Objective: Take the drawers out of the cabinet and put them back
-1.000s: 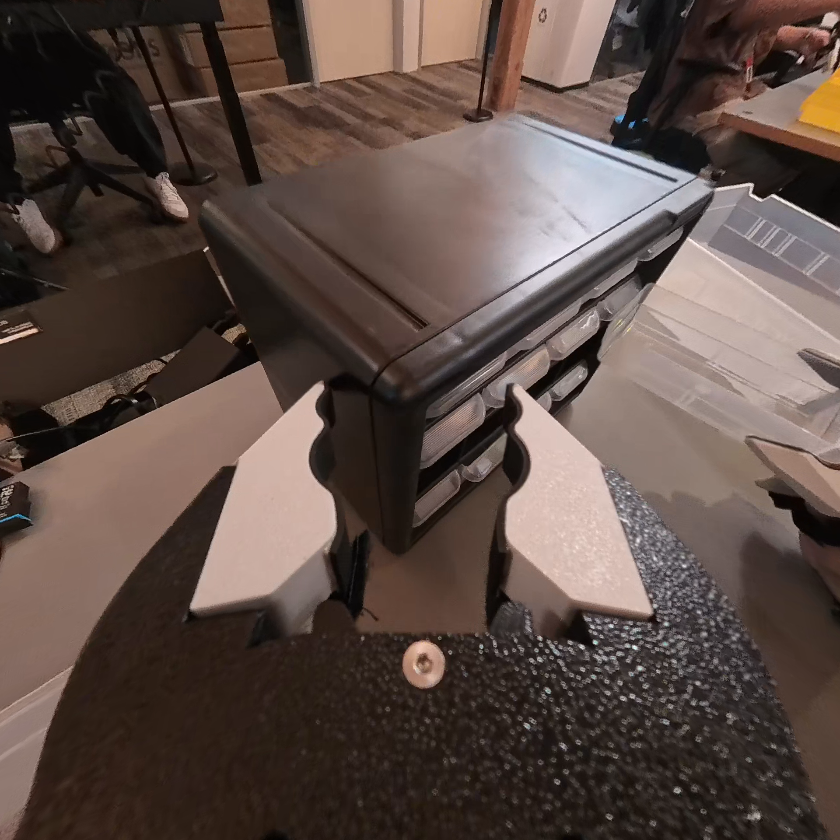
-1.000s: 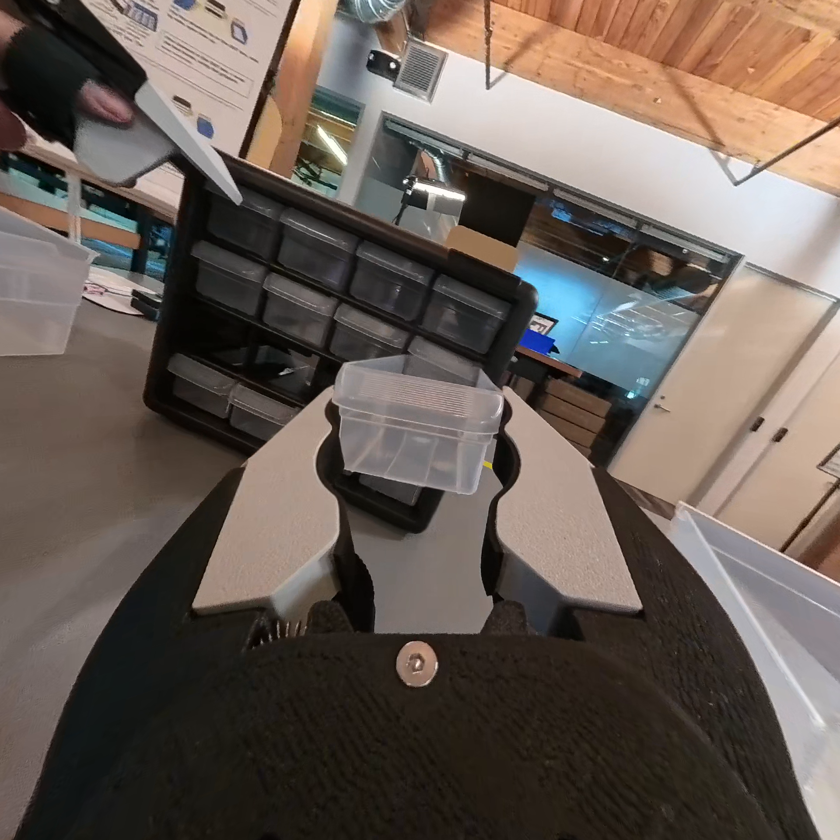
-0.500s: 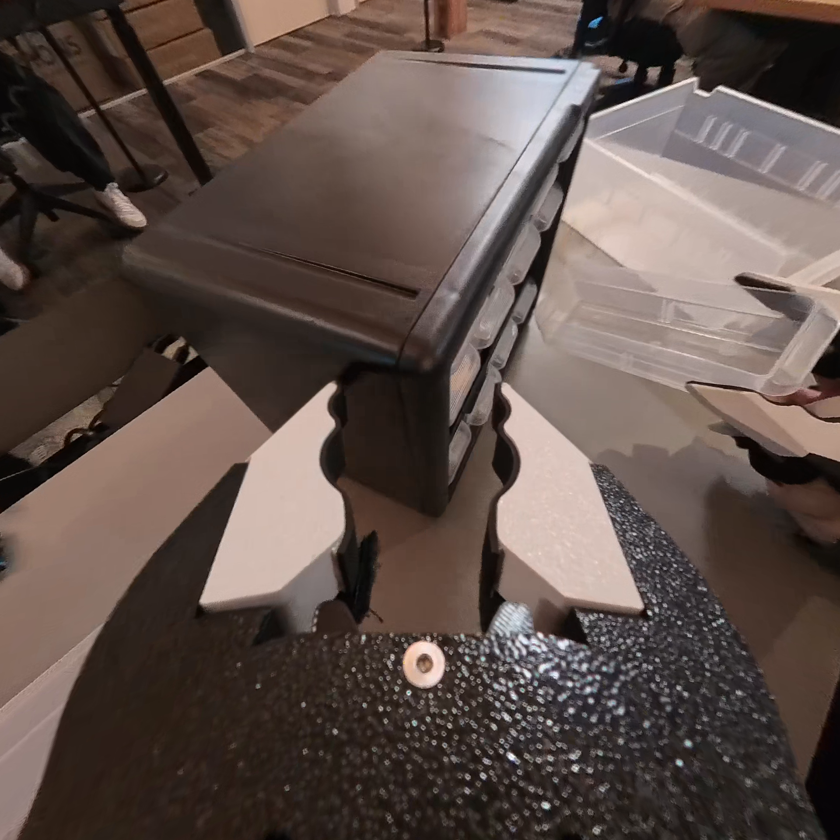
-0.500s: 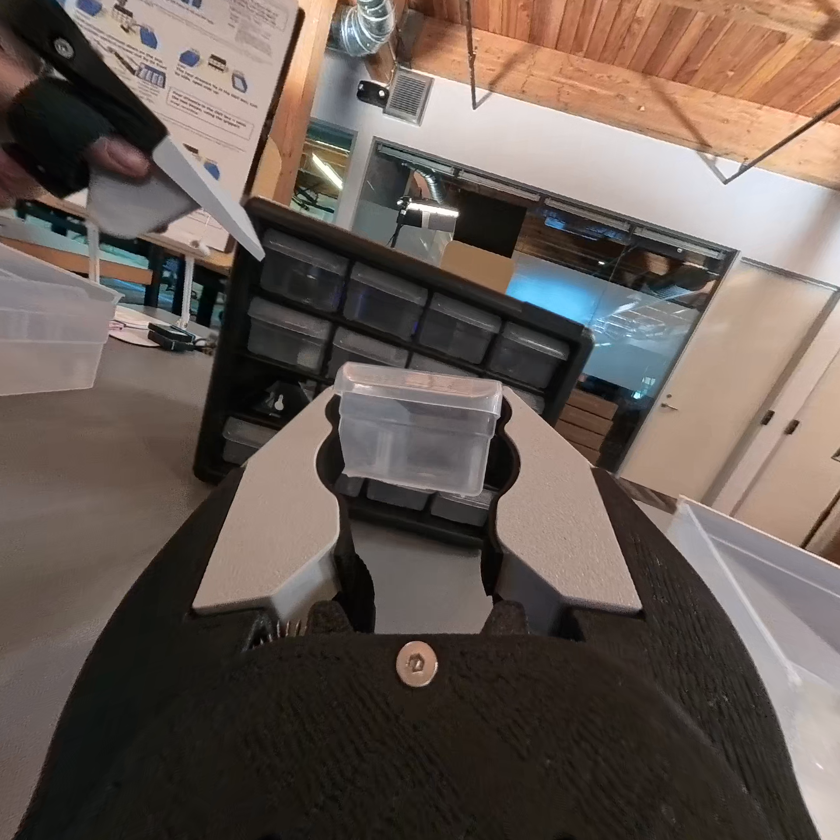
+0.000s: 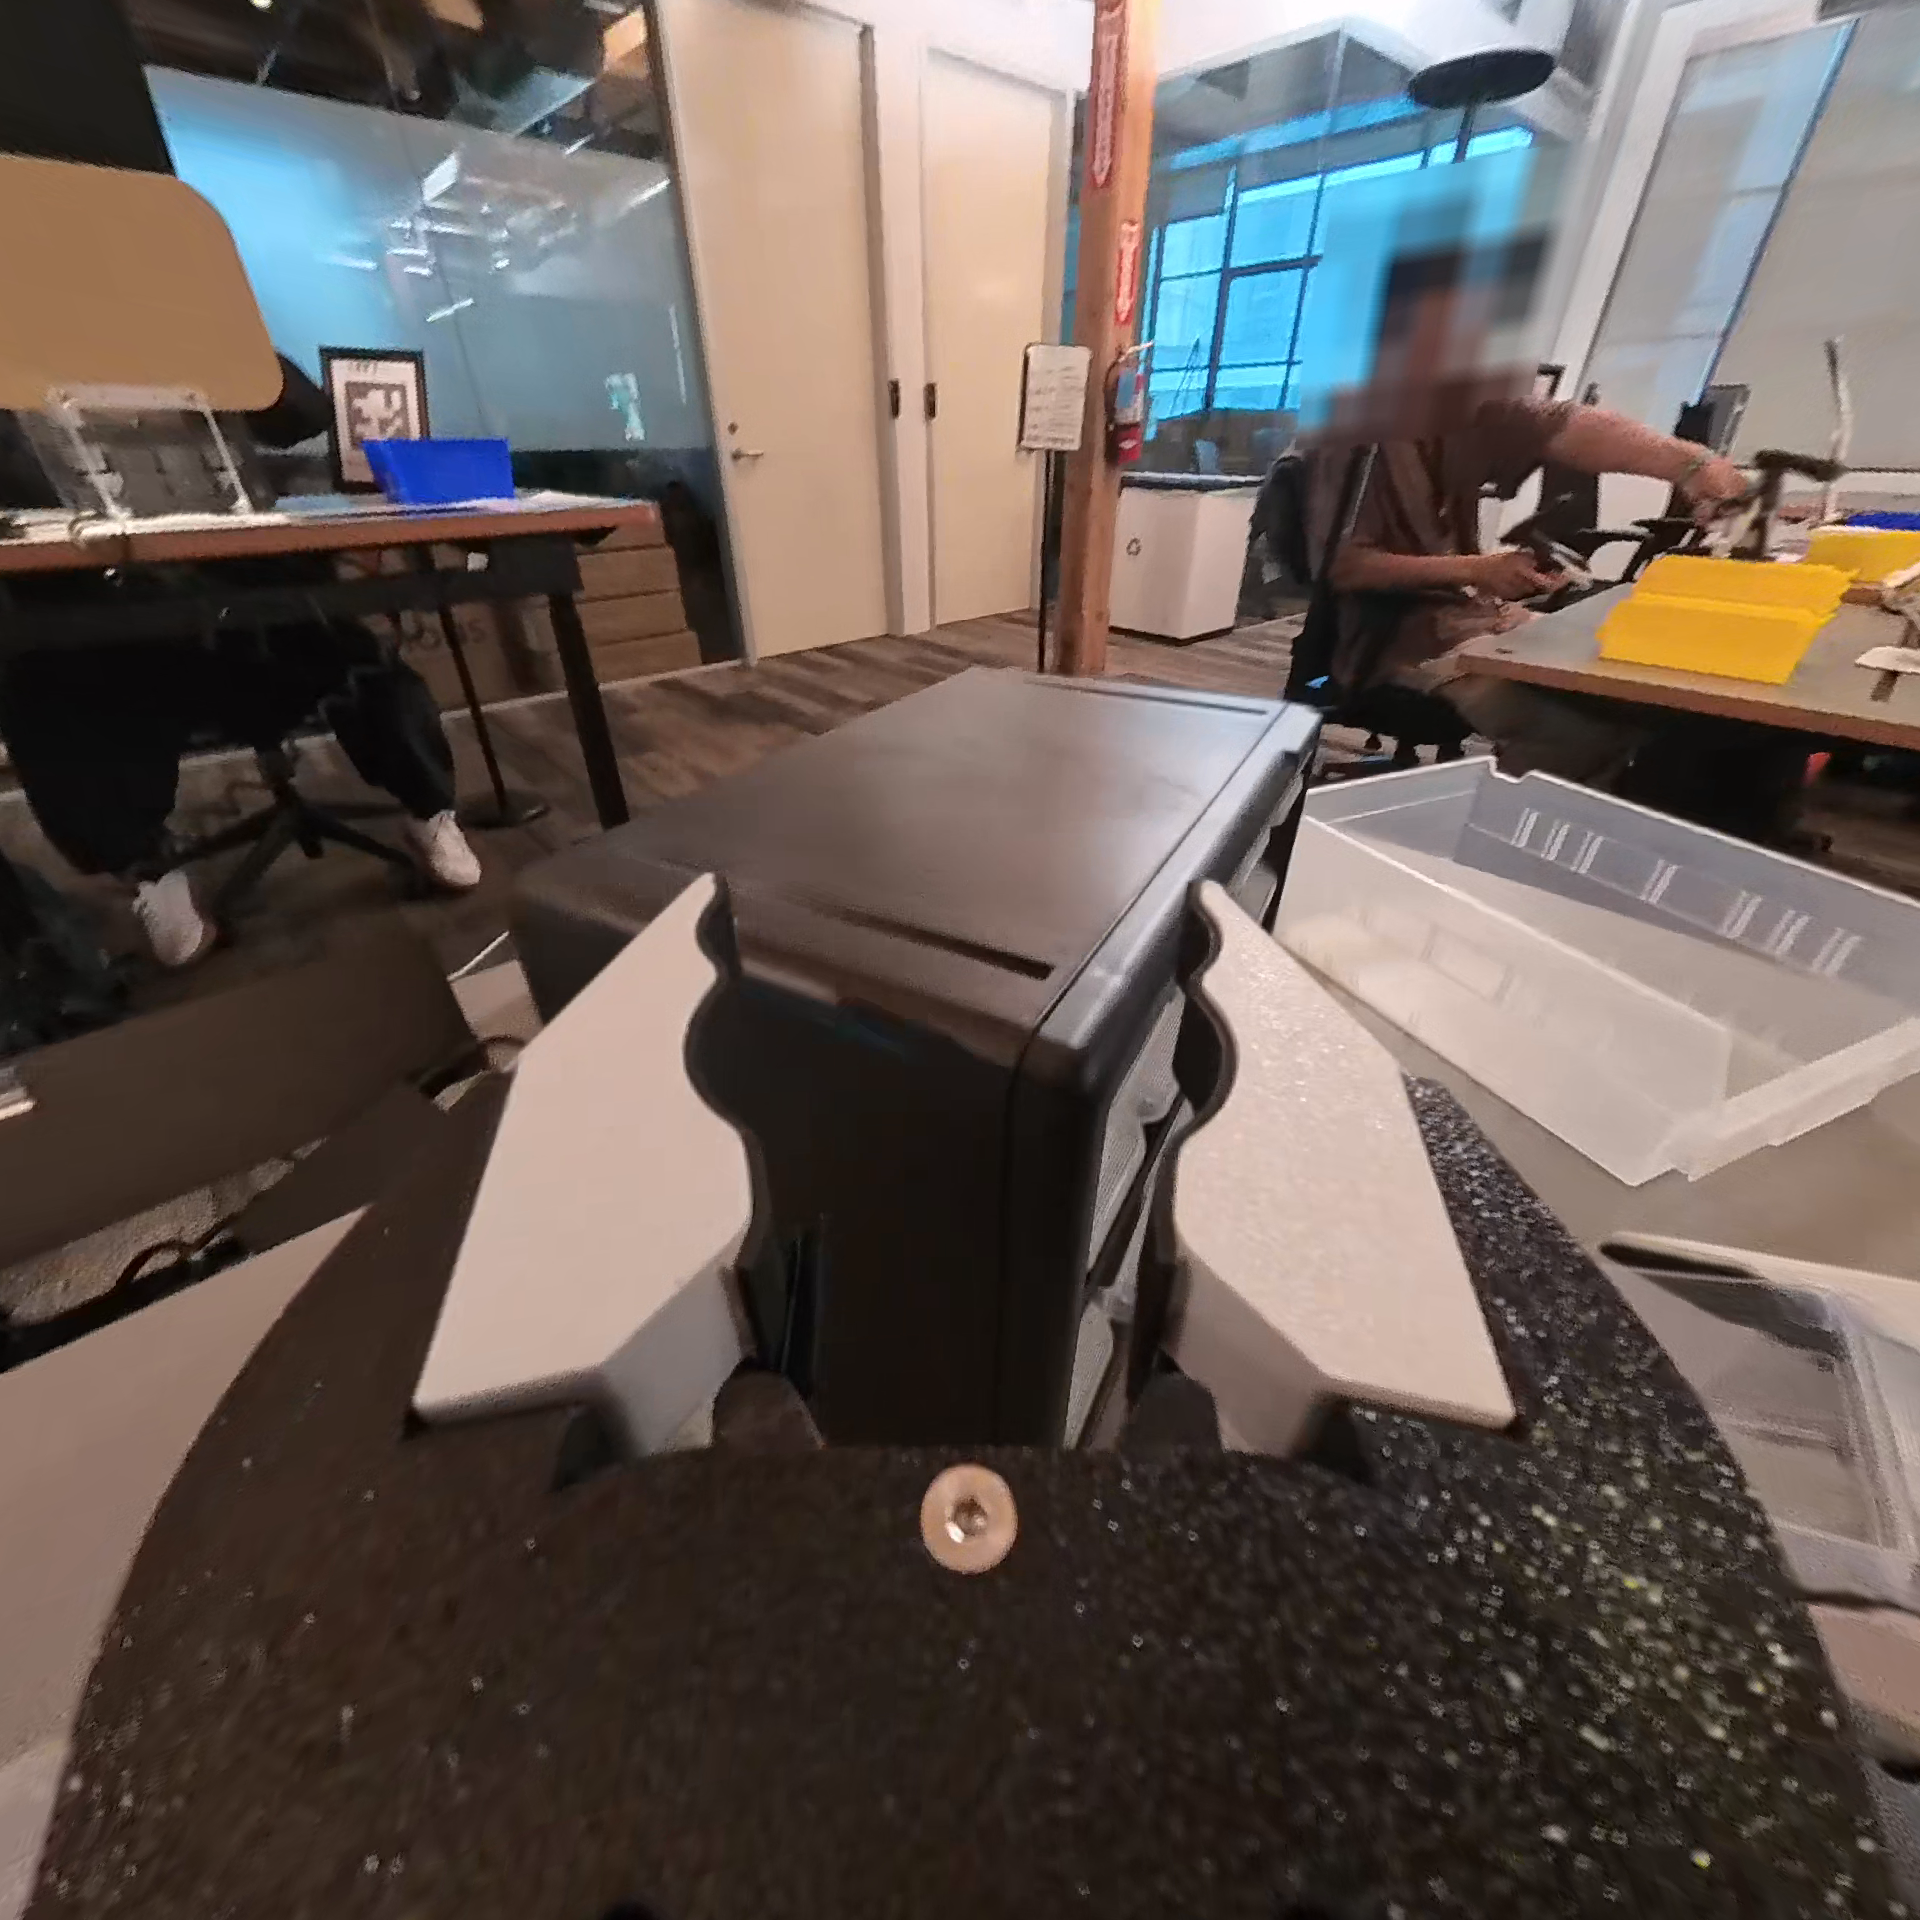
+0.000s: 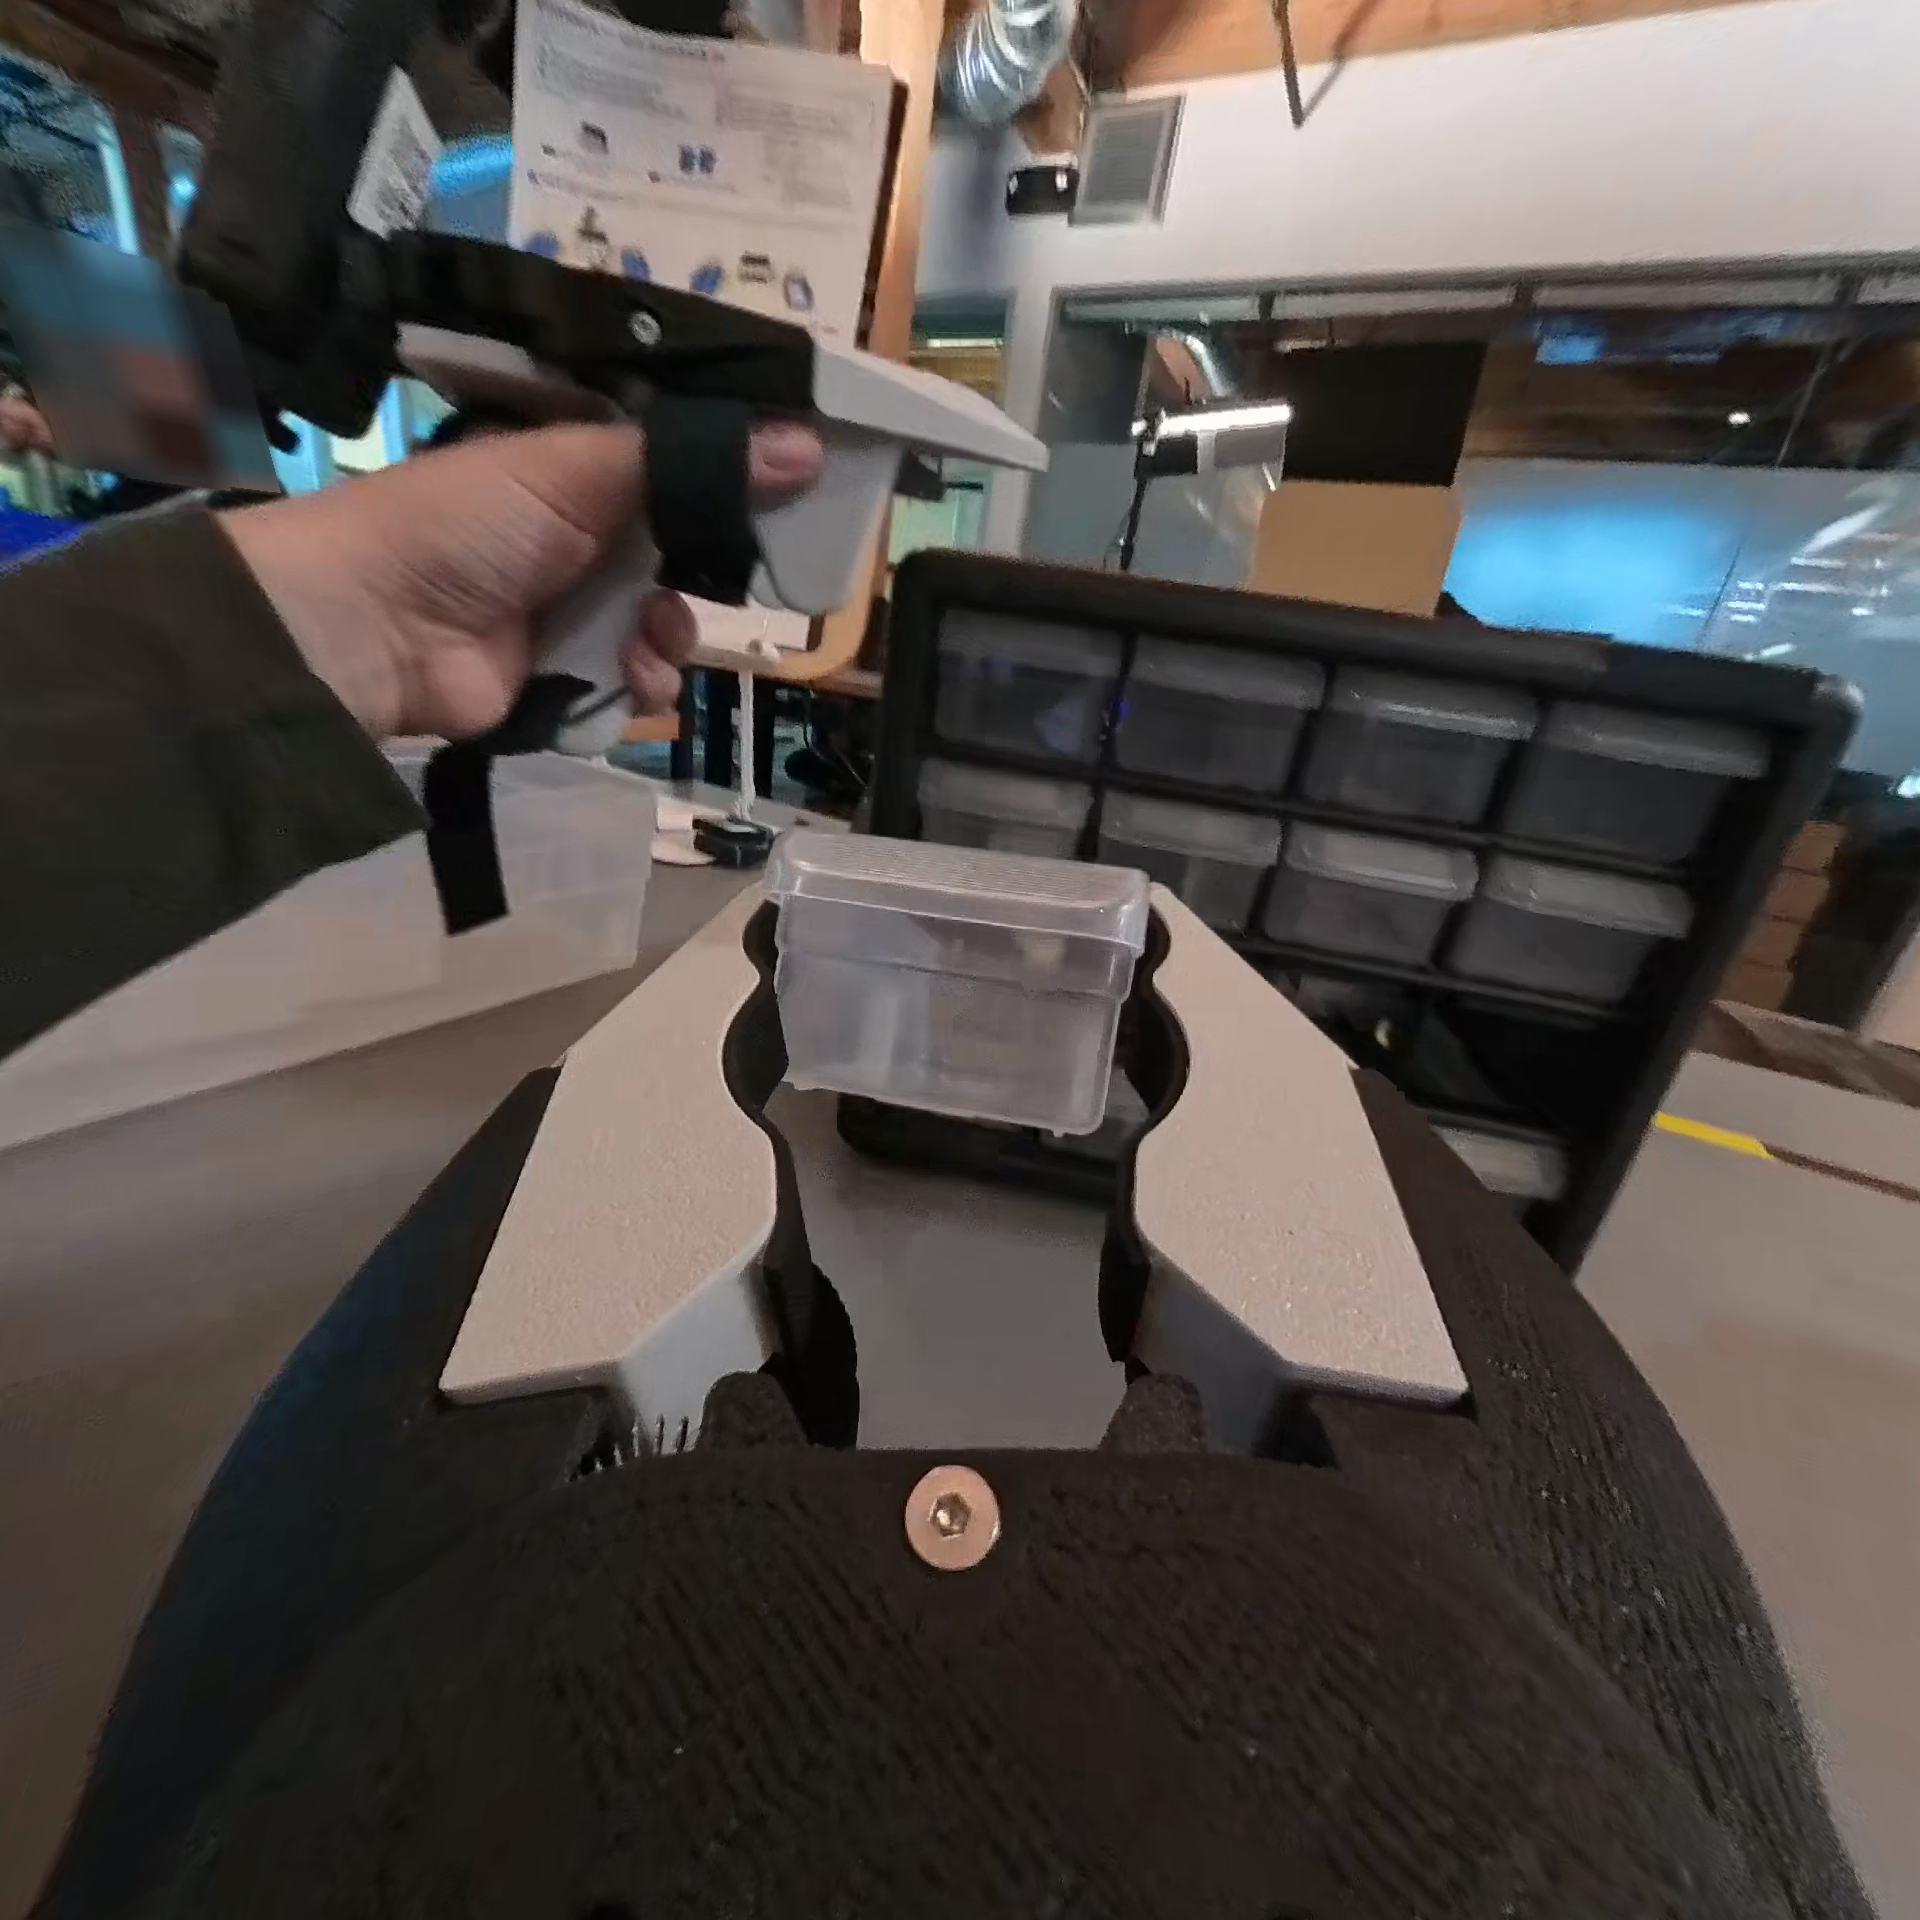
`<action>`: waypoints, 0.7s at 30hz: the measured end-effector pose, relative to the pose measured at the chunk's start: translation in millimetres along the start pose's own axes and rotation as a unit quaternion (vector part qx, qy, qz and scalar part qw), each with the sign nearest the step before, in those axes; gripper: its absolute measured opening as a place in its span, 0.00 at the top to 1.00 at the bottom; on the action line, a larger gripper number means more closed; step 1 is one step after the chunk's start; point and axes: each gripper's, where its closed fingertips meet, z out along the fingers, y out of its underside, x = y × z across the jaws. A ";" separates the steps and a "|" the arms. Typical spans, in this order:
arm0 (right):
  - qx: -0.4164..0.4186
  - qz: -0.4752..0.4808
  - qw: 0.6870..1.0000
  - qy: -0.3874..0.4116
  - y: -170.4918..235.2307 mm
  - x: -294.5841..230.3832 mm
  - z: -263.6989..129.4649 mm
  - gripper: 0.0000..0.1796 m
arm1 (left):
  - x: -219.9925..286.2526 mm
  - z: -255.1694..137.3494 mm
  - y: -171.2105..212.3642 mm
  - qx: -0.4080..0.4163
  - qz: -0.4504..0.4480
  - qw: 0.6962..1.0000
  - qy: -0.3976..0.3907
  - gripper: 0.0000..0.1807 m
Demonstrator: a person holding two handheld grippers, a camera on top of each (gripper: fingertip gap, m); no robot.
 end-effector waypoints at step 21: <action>0.034 0.030 0.999 -0.008 4.8 -4.1 27.9 0.64 | 4.5 42.5 2.7 -0.035 -0.009 0.995 0.090 0.56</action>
